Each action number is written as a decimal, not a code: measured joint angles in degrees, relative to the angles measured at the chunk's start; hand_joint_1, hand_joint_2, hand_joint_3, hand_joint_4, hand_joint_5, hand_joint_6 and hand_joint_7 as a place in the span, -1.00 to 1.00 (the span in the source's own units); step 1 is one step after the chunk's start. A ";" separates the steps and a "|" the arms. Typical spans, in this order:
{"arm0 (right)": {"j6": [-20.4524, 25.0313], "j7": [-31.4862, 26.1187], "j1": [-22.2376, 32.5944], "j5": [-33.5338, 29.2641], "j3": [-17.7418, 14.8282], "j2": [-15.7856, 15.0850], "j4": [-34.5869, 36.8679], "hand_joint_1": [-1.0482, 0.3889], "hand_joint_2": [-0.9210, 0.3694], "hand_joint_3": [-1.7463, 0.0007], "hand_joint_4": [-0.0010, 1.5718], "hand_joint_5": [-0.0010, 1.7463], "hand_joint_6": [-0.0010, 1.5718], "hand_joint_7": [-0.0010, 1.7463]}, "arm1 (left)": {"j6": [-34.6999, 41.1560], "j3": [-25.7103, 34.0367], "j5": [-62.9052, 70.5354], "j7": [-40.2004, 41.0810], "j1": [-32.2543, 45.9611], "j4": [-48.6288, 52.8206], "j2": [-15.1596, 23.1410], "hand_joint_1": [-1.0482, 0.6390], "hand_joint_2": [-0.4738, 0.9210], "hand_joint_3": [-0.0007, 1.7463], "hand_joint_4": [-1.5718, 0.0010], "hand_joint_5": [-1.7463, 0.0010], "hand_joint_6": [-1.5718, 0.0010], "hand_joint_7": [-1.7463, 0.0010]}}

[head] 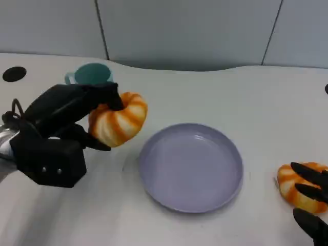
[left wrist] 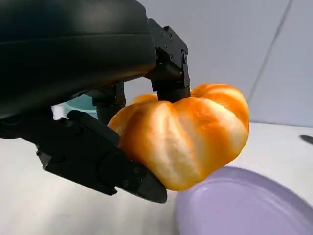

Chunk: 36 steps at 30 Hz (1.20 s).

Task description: Grasp the bread from the table and place it into the plate.

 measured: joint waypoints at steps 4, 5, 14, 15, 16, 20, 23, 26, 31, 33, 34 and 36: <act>-0.05 0.00 0.00 0.00 0.00 0.00 0.23 -0.03 -1.00 0.64 0.19 -0.99 -0.05 -1.00 | -0.10 0.65 -3.53 -5.71 0.51 -4.62 -1.83 0.07 0.96 -0.92 0.00 -1.00 0.30 -1.00; -0.06 0.01 -0.03 0.01 0.01 0.00 0.24 -0.03 -1.00 0.64 0.19 -0.99 -0.05 -1.00 | 0.06 0.67 -4.37 -7.26 0.60 -5.67 -2.23 0.07 0.97 -0.92 0.00 -1.00 0.30 -1.00; -0.93 0.01 -0.09 0.02 0.05 0.00 1.00 -0.02 -1.00 0.64 0.18 -0.99 -0.04 -1.00 | 0.10 1.55 -7.77 -13.48 0.53 -7.19 -7.69 0.10 0.95 -0.93 -0.08 -1.00 0.25 -1.00; -1.13 0.01 -0.15 0.03 0.03 0.00 1.00 -0.02 -1.00 0.64 0.18 -0.99 -0.04 -1.00 | 0.14 1.41 -7.80 -14.40 -0.16 -6.01 -8.71 0.10 0.95 -0.93 -0.08 -1.00 0.25 -1.00; -1.15 0.01 -0.15 0.02 0.02 -0.01 1.01 -0.02 -1.00 0.64 0.18 -0.99 -0.04 -1.00 | 0.28 1.18 -7.74 -15.05 -1.04 -4.41 -9.92 0.09 0.96 -0.93 -0.08 -1.00 0.26 -1.00; -1.17 0.02 0.06 0.05 0.01 0.01 1.02 -0.02 -1.00 0.64 0.17 -1.00 -0.04 -1.00 | 0.64 0.01 -6.76 -16.82 -4.46 2.26 -13.76 0.01 0.99 -0.90 -0.04 -1.00 0.27 -1.00; -1.17 0.06 0.14 0.12 0.04 0.03 1.02 -0.02 -1.00 0.64 0.17 -1.00 -0.04 -1.00 | 1.00 -1.27 -4.22 -16.97 -7.48 6.69 -15.79 0.00 0.99 -0.90 -0.04 -1.00 0.27 -1.00; -1.16 0.08 0.23 0.45 0.04 0.03 1.01 -0.02 -1.00 0.64 0.16 -1.00 -0.05 -1.00 | 0.94 -1.38 -2.96 -16.63 -8.63 9.15 -16.96 0.02 1.00 -0.88 0.00 -1.00 0.28 -1.00; -1.07 0.09 0.38 0.42 0.12 0.07 0.80 -0.01 -1.00 0.64 0.17 -0.99 -0.04 -1.00 | 1.09 -2.94 1.02 -13.43 -10.70 12.48 -17.75 0.04 0.96 -0.88 -0.01 -1.00 0.26 -1.00; -1.08 0.08 0.36 0.36 0.17 0.10 0.79 -0.01 -1.00 0.64 0.18 -0.99 -0.04 -1.00 | 1.21 -4.39 3.89 -11.09 -11.86 13.44 -17.90 0.05 0.95 -0.88 -0.02 -1.00 0.26 -1.00; -1.08 0.07 0.36 0.35 0.19 0.11 0.79 -0.01 -1.00 0.64 0.18 -0.99 -0.04 -1.00 | 1.28 -5.06 4.89 -10.13 -12.29 13.67 -17.97 0.05 0.95 -0.88 -0.02 -1.00 0.26 -1.00; -1.08 0.07 0.38 0.36 0.20 0.14 0.79 0.00 -1.00 0.64 0.16 -1.00 -0.04 -1.00 | 1.50 -5.98 6.47 -9.10 -12.95 13.97 -18.20 -0.21 0.96 -0.94 0.31 -0.84 0.47 -0.63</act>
